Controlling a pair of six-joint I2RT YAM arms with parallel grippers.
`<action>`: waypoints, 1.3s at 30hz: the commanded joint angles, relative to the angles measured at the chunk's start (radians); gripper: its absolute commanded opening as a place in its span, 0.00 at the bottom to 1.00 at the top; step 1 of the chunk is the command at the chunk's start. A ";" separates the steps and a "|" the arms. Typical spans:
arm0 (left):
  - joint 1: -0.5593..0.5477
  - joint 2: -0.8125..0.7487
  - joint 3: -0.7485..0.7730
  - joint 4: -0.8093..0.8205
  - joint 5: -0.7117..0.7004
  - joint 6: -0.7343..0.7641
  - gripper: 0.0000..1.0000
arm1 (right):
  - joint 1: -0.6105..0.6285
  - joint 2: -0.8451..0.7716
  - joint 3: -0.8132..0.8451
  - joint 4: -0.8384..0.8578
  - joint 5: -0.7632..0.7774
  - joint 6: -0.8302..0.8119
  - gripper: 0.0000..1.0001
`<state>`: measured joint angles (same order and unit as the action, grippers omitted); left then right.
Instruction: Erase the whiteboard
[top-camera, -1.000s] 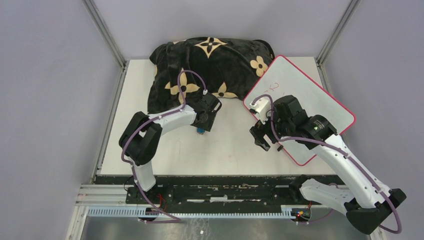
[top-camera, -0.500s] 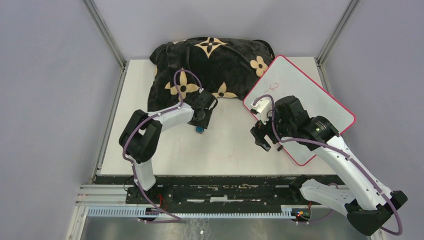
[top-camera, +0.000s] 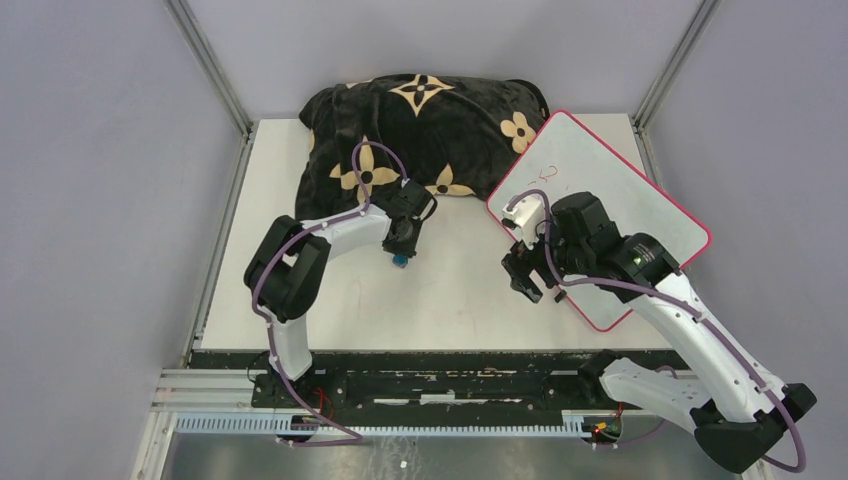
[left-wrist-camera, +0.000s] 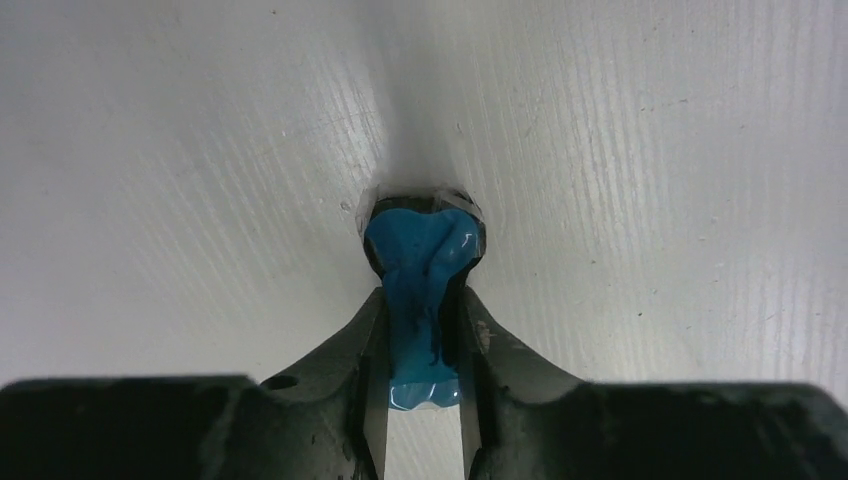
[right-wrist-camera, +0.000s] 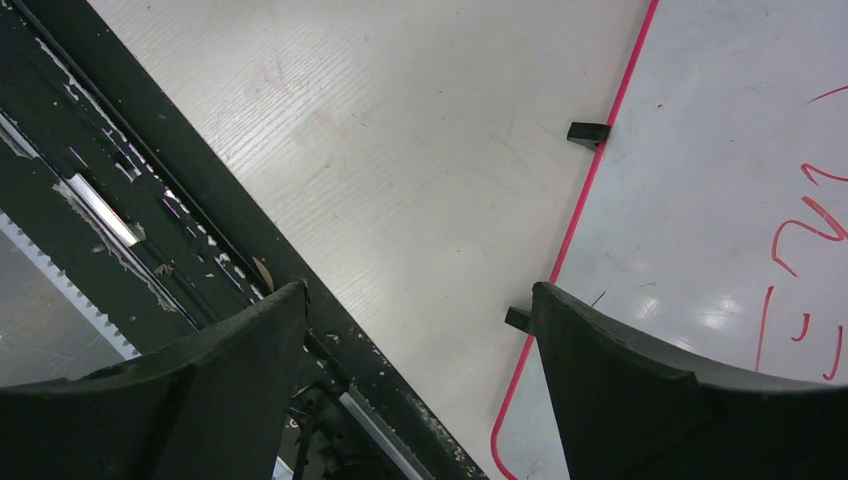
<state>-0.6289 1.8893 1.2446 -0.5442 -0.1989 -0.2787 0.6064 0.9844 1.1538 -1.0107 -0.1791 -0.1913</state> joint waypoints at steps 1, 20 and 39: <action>0.000 -0.021 0.034 0.032 0.052 -0.010 0.23 | -0.004 -0.023 0.012 0.021 0.010 -0.010 0.90; -0.017 -0.357 -0.033 0.236 0.215 -0.053 0.03 | -0.017 -0.160 0.315 -0.238 0.473 0.022 0.79; -0.255 -0.272 0.025 0.467 0.088 0.012 0.03 | -0.098 -0.194 0.391 -0.294 0.643 -0.016 0.83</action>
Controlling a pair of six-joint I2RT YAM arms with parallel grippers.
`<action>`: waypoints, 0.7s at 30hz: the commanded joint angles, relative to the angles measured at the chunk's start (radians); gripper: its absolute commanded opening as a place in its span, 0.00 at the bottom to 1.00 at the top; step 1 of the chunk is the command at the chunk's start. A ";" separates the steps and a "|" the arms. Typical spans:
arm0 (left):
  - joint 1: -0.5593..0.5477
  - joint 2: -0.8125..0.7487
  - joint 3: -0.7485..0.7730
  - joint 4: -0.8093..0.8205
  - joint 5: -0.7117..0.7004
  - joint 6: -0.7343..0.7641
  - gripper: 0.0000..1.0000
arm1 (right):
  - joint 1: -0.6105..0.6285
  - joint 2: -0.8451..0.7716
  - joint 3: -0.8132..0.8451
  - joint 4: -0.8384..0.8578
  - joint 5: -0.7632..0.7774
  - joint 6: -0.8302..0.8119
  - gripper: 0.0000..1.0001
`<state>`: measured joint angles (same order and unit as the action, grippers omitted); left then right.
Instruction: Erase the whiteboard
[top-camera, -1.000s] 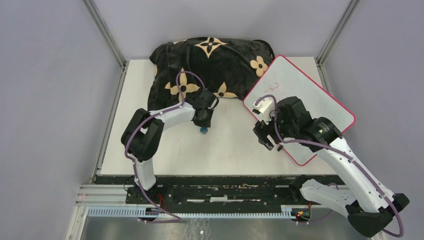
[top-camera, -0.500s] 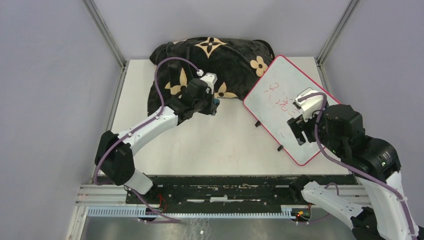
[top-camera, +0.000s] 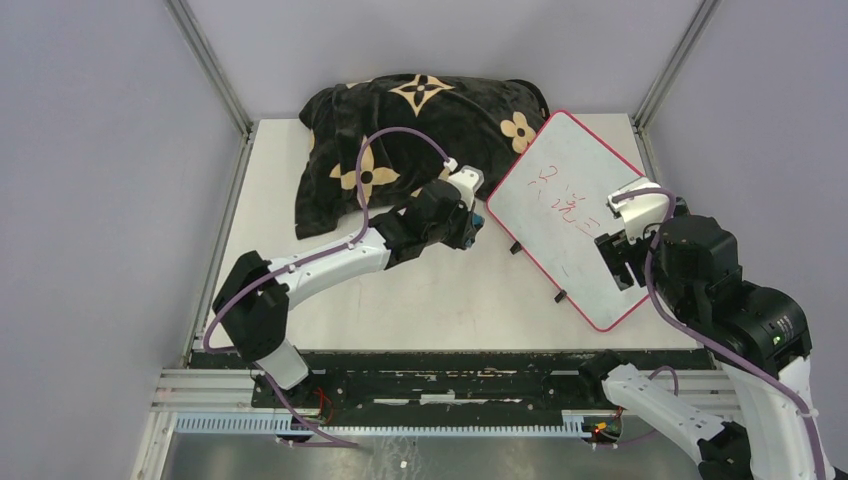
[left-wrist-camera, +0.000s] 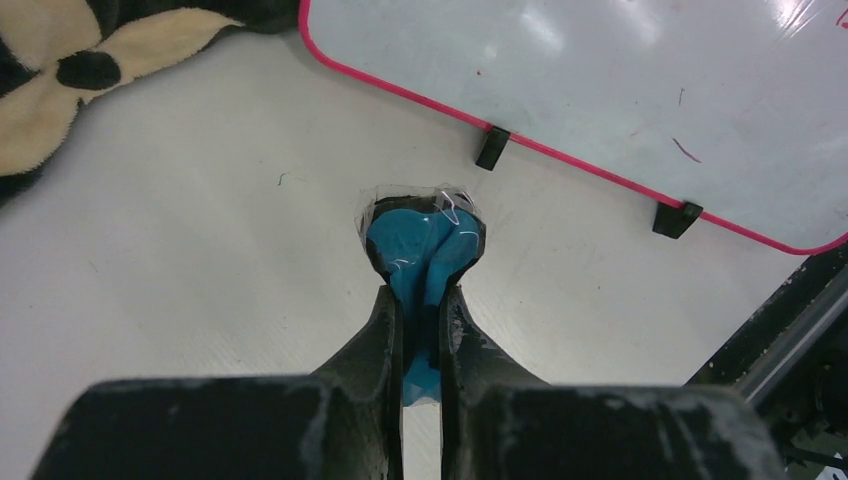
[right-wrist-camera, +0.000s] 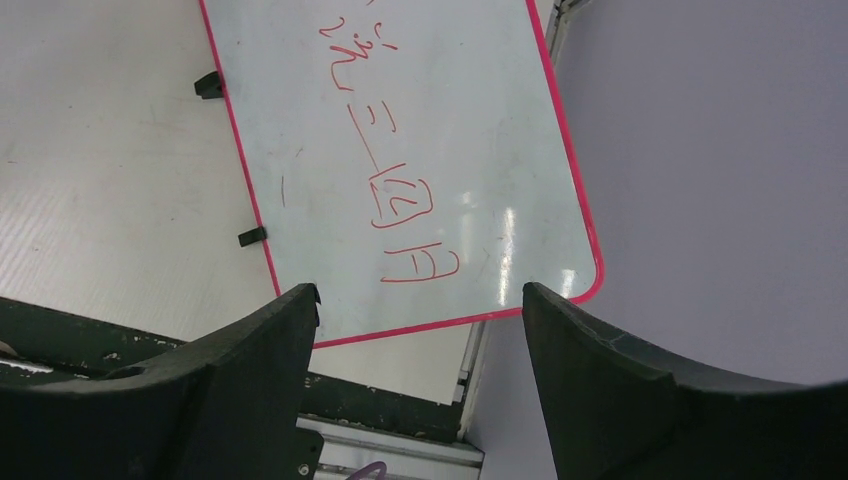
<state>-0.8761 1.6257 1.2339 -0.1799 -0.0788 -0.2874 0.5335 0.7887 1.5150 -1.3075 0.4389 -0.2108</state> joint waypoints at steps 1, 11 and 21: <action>-0.009 -0.007 0.037 0.109 -0.029 0.019 0.03 | -0.033 0.004 0.024 0.003 0.040 0.002 0.83; -0.014 0.030 0.044 0.136 0.005 0.012 0.03 | -0.130 0.076 0.097 -0.025 -0.022 0.038 0.81; -0.016 0.008 -0.011 0.161 0.023 0.001 0.03 | -0.208 0.413 0.422 -0.065 -0.043 0.002 0.82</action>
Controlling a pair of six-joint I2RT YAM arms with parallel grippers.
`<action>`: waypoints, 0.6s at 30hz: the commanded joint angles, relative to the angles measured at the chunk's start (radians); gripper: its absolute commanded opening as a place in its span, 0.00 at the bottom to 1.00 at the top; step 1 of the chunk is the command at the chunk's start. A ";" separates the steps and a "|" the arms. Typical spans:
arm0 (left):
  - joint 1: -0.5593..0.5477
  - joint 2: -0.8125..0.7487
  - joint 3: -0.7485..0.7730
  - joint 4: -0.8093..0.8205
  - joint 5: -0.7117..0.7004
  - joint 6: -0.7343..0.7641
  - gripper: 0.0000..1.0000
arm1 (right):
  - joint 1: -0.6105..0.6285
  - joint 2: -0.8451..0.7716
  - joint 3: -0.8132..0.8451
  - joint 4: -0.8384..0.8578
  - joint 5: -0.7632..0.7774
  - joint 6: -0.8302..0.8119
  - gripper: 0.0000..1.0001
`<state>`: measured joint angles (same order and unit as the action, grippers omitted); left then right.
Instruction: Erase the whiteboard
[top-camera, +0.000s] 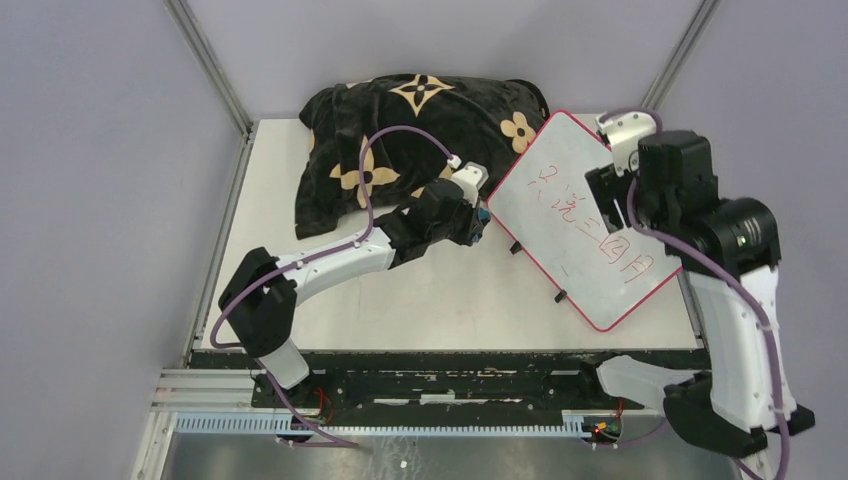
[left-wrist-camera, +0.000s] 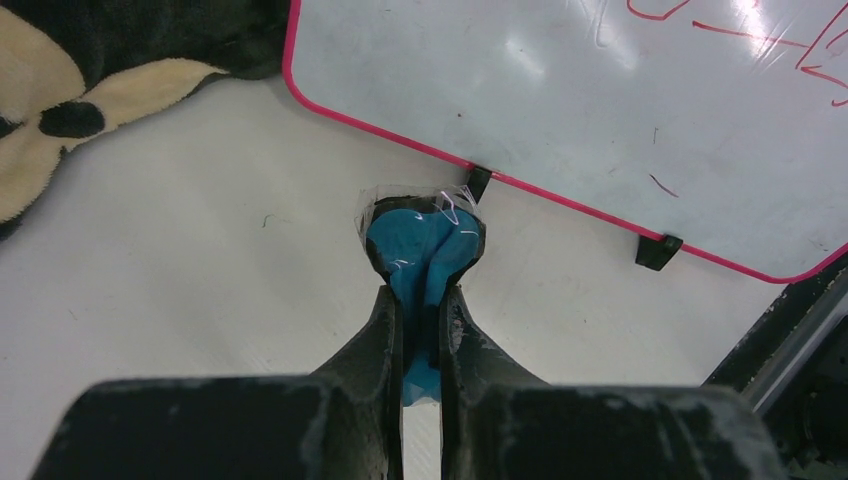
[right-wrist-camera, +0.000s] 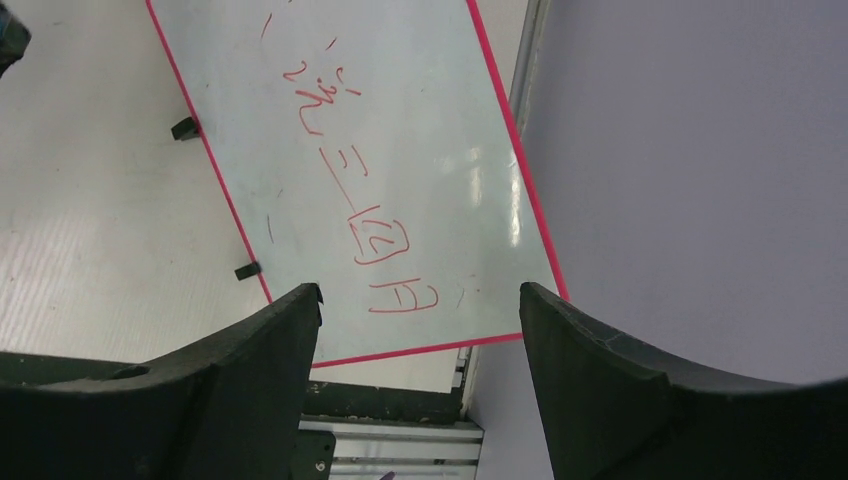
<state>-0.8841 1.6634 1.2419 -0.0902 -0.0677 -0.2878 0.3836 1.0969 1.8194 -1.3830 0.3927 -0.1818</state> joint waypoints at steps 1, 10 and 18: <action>-0.008 -0.036 -0.028 0.074 0.012 0.000 0.03 | -0.090 0.136 0.162 0.007 -0.014 -0.045 0.82; -0.010 -0.079 -0.089 0.094 0.017 -0.007 0.03 | -0.502 0.344 0.434 -0.080 -0.356 -0.181 0.81; -0.012 -0.088 -0.095 0.108 0.034 -0.003 0.03 | -0.985 0.418 0.402 -0.252 -0.937 -0.357 0.76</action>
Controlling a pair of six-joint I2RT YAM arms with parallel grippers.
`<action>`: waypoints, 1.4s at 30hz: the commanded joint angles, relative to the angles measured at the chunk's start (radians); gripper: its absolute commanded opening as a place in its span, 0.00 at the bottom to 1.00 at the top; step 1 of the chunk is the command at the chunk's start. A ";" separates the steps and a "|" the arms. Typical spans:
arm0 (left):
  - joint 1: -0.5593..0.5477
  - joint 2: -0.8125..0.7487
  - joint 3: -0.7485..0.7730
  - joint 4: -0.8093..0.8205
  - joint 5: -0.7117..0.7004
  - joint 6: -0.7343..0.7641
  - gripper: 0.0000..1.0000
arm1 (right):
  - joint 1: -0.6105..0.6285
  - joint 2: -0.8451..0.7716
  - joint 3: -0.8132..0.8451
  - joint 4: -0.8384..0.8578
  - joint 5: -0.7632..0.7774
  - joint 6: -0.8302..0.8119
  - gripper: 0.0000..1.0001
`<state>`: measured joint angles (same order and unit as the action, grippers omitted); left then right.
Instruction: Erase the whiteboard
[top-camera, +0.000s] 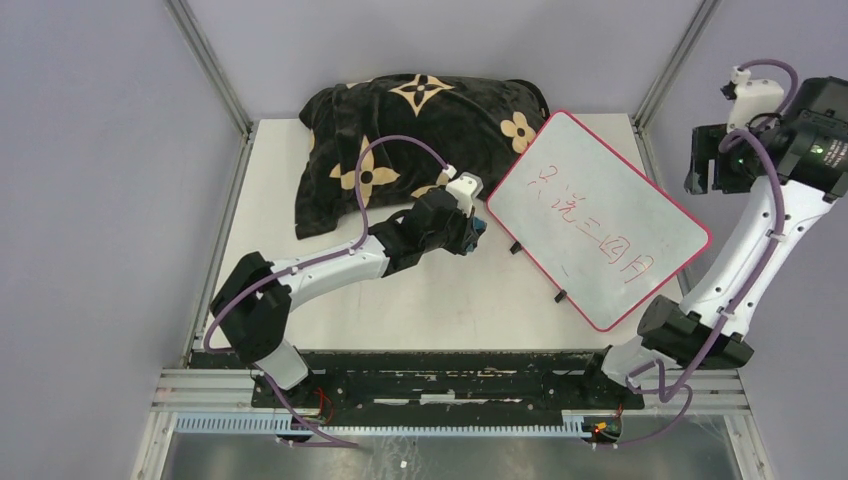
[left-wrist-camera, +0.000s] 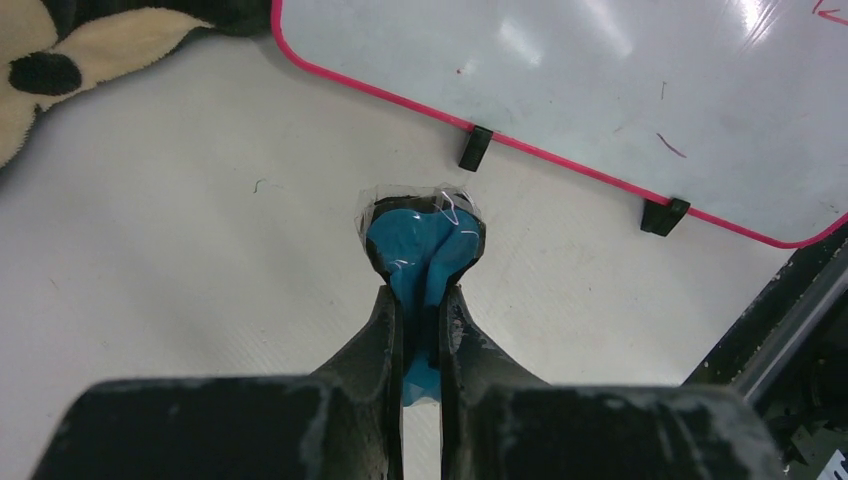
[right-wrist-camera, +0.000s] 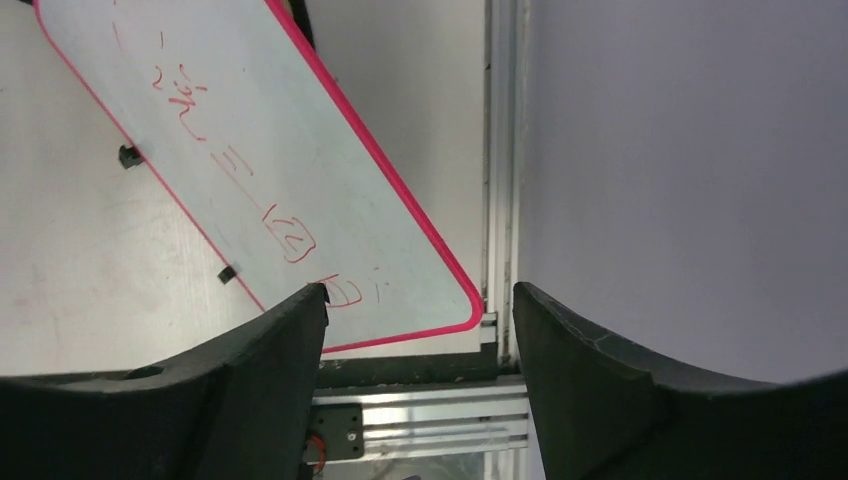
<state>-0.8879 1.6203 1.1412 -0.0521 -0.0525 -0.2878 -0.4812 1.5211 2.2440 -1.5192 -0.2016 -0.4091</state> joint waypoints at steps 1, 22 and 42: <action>-0.008 -0.046 0.006 0.073 0.022 -0.001 0.03 | -0.143 -0.022 -0.060 -0.109 -0.367 -0.151 0.76; -0.030 0.029 0.030 0.188 0.076 0.028 0.03 | -0.542 0.065 -0.307 -0.238 -0.722 -0.593 0.75; -0.050 0.121 0.173 0.219 0.090 0.070 0.03 | -0.603 0.059 -0.515 -0.241 -0.756 -0.767 0.74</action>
<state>-0.9298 1.7256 1.2430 0.1066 0.0357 -0.2863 -1.0721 1.5814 1.7599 -1.6028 -0.9005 -1.1088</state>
